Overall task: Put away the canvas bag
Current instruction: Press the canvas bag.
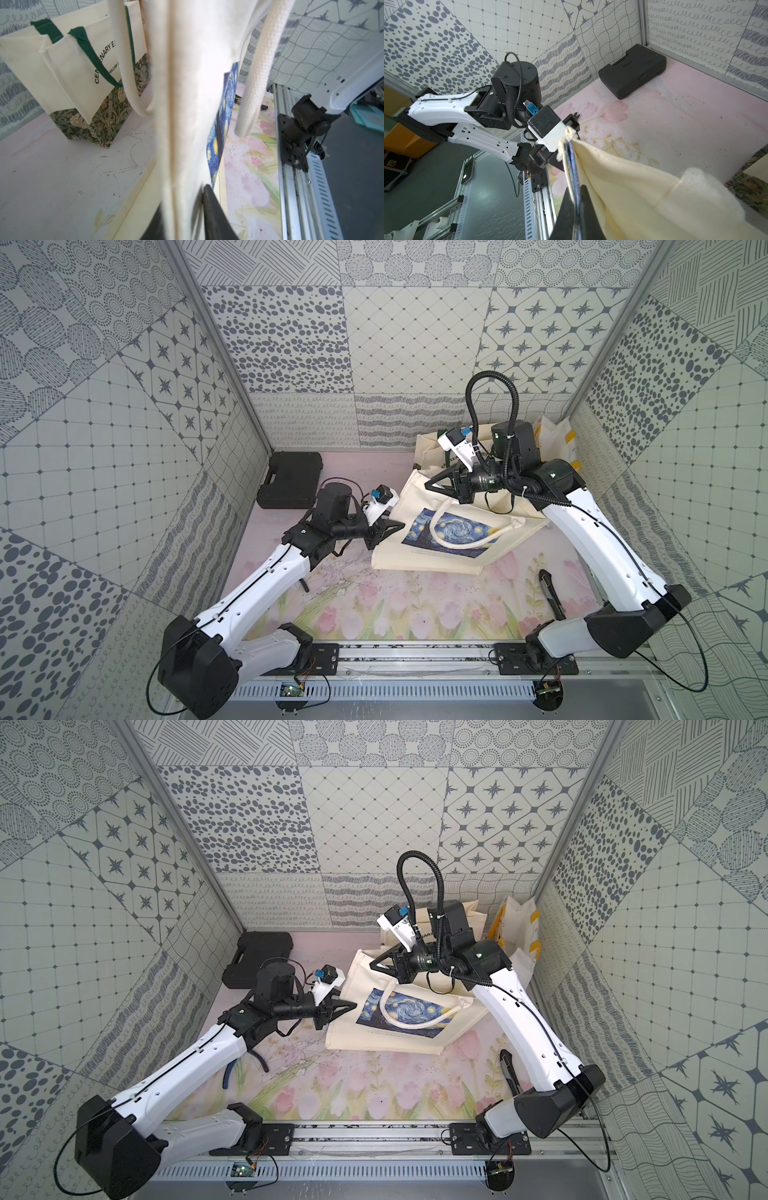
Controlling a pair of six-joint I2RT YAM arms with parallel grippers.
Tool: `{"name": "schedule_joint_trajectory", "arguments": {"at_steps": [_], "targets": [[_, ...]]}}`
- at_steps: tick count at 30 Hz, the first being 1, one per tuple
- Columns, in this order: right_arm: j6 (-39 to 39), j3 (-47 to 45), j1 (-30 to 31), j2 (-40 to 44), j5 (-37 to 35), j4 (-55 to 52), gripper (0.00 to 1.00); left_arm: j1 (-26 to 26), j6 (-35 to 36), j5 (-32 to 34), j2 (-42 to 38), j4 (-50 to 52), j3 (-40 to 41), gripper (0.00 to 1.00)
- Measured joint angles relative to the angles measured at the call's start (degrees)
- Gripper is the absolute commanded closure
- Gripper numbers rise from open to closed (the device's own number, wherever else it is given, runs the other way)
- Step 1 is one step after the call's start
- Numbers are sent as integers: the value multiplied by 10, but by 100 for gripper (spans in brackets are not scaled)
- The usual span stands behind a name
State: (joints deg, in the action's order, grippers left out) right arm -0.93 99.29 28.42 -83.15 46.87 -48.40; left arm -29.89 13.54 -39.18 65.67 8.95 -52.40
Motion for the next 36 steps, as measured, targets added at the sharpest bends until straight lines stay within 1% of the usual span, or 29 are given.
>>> {"name": "schedule_joint_trajectory", "arguments": {"at_steps": [1, 2, 3, 4, 5, 6, 8, 10, 12, 13, 14, 15, 16, 17, 18, 19, 20, 21, 23, 24, 27, 28, 29, 31, 32, 33, 34, 35, 36], "targets": [[-8, 0, -3, 2, 5, 2, 100, 0, 0, -3, -1, -4, 1, 89], [-17, -1, -5, 3, 12, 5, 100, 0, 0, -5, -1, -8, 1, 78], [-24, -2, -8, 4, 18, 11, 100, 0, -1, -6, -2, -10, 2, 77], [-36, -3, -14, 5, 25, 23, 100, 0, -1, -7, -2, -9, 3, 83], [-48, -3, -20, 6, 32, 35, 100, 0, 1, -7, -2, -7, 4, 93], [-57, -4, -26, 8, 38, 41, 100, 0, 1, -8, -2, -8, 5, 100], [-75, -5, -33, 9, 51, 49, 100, -1, 2, -11, -4, -16, 4, 99], [-85, -5, -36, 10, 59, 54, 100, 0, 0, -12, -4, -22, 4, 84], [-93, -5, -40, 10, 64, 60, 100, 0, 0, -12, -4, -23, 4, 97], [-97, -5, -44, 10, 67, 62, 100, 0, 0, -12, -4, -24, 5, 100], [-100, -5, -47, 10, 70, 63, 100, -1, 2, -12, -4, -26, 5, 100], [-103, -5, -48, 10, 72, 63, 100, -1, 0, -14, -4, -27, 5, 97], [-105, -5, -48, 10, 74, 63, 100, -1, 0, -14, -4, -27, 5, 84], [-107, -5, -48, 10, 75, 63, 100, -1, -1, -15, -4, -27, 5, 79], [-109, -5, -49, 10, 76, 64, 100, -1, 1, -15, -4, -28, 5, 83], [-111, -5, -52, 11, 76, 69, 100, -1, 1, -14, -4, -26, 5, 90], [-112, -5, -57, 12, 77, 73, 100, -1, 0, -14, -4, -25, 7, 92], [-113, -5, -60, 13, 79, 73, 100, -1, 1, -14, -4, -26, 8, 91], [-116, -5, -62, 14, 82, 73, 100, -1, 1, -16, -5, -29, 8, 77], [-118, -5, -64, 15, 82, 75, 100, -1, 0, -15, -5, -29, 8, 75], [-123, -4, -76, 16, 83, 86, 100, -1, 1, -13, -5, -21, 12, 88], [-124, -4, -79, 17, 83, 85, 100, -1, 2, -14, -5, -22, 13, 88], [-124, -4, -80, 18, 84, 84, 100, -1, 0, -14, -6, -23, 13, 87], [-124, -4, -80, 21, 83, 83, 100, -1, -1, -14, -8, -23, 14, 71], [-124, -3, -82, 22, 82, 84, 100, -1, 0, -13, -9, -22, 15, 67], [-124, -1, -84, 23, 80, 83, 100, -1, -2, -11, -9, -19, 16, 67], [-124, 3, -88, 24, 77, 84, 100, -1, -2, -9, -10, -15, 17, 75], [-124, 5, -90, 26, 75, 85, 100, -1, -4, -8, -12, -12, 19, 86], [-124, 6, -92, 30, 71, 84, 100, -1, -9, -7, -14, -9, 20, 100]]}}
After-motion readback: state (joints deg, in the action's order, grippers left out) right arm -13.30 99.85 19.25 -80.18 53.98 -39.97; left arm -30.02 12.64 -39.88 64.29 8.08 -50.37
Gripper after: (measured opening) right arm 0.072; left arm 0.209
